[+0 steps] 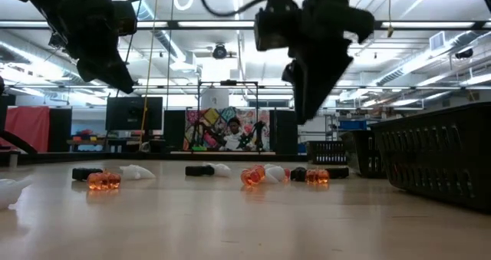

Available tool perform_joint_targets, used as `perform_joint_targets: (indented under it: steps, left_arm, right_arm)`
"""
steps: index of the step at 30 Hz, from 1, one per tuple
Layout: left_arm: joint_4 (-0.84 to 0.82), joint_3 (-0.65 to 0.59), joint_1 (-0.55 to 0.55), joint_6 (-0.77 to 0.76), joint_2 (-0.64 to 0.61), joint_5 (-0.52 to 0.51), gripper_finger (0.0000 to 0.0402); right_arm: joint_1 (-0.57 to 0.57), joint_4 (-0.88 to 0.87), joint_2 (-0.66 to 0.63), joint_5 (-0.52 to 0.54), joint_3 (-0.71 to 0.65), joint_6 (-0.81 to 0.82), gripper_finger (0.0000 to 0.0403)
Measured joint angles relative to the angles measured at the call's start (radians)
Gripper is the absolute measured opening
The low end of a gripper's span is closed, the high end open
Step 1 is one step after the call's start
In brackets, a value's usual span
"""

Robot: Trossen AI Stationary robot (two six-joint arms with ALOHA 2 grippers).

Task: Sort Halloween decoration
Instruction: Put the black skeleton toy into the bottom black bin

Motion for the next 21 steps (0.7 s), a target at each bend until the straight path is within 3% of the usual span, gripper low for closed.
perform_joint_targets:
  steps: [13, 21]
  left_arm:
    - [-0.007, 0.0, 0.0, -0.004, 0.0, 0.0, 0.0124]
    - [-0.01, 0.0, 0.0, -0.013, 0.0, 0.0, 0.0124]
  right_arm:
    - [0.039, -0.057, 0.171, 0.003, 0.005, -0.133, 0.0172]
    - [0.039, -0.053, 0.184, 0.045, 0.007, -0.208, 0.0172]
